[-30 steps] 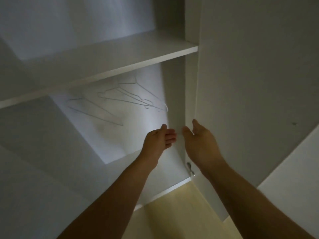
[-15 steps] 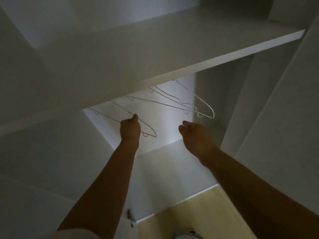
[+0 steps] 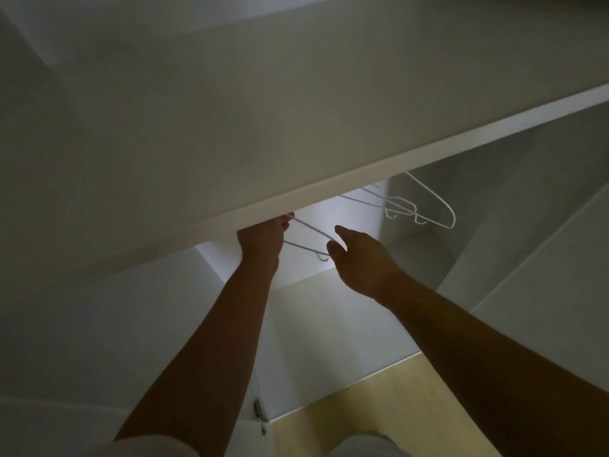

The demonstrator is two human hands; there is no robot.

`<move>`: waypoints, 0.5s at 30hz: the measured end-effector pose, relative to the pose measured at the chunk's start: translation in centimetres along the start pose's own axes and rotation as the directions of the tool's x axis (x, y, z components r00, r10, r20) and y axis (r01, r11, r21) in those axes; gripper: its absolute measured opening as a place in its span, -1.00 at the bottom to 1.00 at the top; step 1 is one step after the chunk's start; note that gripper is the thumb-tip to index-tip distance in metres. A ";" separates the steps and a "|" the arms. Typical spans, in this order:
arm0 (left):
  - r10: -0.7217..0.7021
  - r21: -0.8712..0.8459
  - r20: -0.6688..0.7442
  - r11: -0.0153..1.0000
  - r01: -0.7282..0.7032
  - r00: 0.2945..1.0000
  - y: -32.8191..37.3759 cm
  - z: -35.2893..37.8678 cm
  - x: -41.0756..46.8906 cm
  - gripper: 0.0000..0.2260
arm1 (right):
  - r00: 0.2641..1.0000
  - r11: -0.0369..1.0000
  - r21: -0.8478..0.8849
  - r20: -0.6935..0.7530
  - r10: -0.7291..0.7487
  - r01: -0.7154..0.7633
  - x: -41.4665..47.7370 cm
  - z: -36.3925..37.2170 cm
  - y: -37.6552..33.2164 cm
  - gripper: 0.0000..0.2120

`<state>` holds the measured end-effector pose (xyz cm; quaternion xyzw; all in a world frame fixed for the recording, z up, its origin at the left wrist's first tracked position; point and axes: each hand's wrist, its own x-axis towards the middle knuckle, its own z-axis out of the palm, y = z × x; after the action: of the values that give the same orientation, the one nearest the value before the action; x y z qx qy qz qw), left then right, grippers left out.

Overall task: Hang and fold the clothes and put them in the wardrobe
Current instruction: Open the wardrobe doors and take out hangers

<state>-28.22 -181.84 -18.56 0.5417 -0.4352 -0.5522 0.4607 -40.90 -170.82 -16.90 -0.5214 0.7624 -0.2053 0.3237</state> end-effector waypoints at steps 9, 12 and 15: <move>0.001 -0.325 0.041 0.945 0.013 0.999 2.7 0.4 -2.5 -0.69 | 0.982 0.997 -0.029 -0.175 -0.074 0.070 -1.0 -0.2 -0.1 -0.55; -0.019 -0.259 0.092 0.965 0.042 0.996 3.5 1.4 -5.1 -0.87 | 0.963 0.995 -0.065 -0.252 -0.091 0.077 -2.2 -1.2 0.6 -0.55; -0.108 -0.285 0.198 0.945 0.162 0.974 3.5 2.5 -7.3 -0.90 | 0.926 0.988 -0.125 -0.353 -0.131 0.092 -4.2 -2.6 1.8 -0.57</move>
<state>-30.67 -175.44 -13.64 0.4424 -0.3482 -0.6885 0.4573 -42.90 -166.36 -15.08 -0.5338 0.7877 -0.2747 0.1383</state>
